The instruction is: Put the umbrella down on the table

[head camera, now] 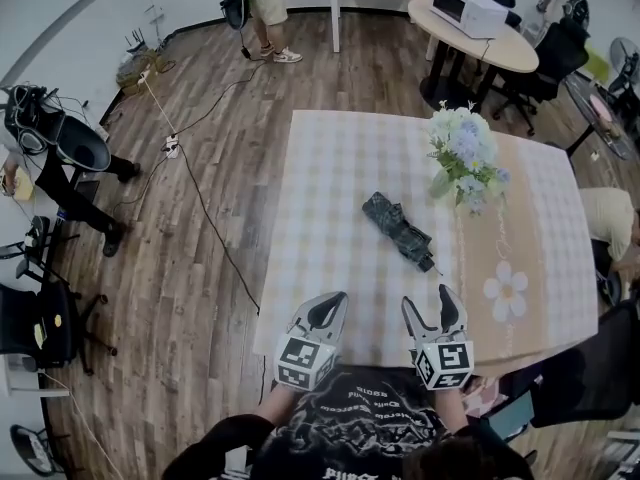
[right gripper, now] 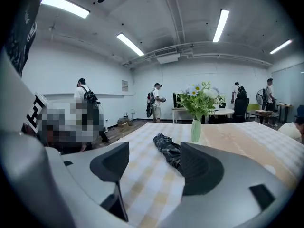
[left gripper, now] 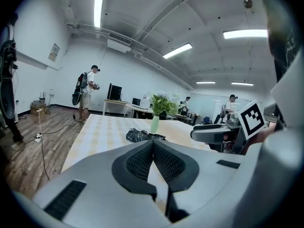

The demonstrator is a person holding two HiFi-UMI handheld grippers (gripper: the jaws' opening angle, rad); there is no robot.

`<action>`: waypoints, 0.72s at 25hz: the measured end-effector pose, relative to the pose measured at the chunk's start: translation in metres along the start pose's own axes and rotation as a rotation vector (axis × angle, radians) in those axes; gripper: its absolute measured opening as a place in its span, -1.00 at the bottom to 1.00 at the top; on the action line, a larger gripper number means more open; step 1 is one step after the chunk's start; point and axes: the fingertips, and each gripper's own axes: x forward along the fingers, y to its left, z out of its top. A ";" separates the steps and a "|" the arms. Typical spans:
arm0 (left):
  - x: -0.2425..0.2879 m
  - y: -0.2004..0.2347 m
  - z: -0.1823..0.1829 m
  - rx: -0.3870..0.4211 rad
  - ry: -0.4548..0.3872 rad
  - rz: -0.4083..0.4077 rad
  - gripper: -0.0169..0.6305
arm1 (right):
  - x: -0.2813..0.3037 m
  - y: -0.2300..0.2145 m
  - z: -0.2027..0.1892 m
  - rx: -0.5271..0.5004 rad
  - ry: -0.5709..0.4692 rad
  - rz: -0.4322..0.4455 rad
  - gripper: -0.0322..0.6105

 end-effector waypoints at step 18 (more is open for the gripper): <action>-0.001 -0.008 -0.004 0.010 -0.004 -0.012 -0.89 | -0.001 0.003 -0.010 0.005 0.017 -0.044 -0.87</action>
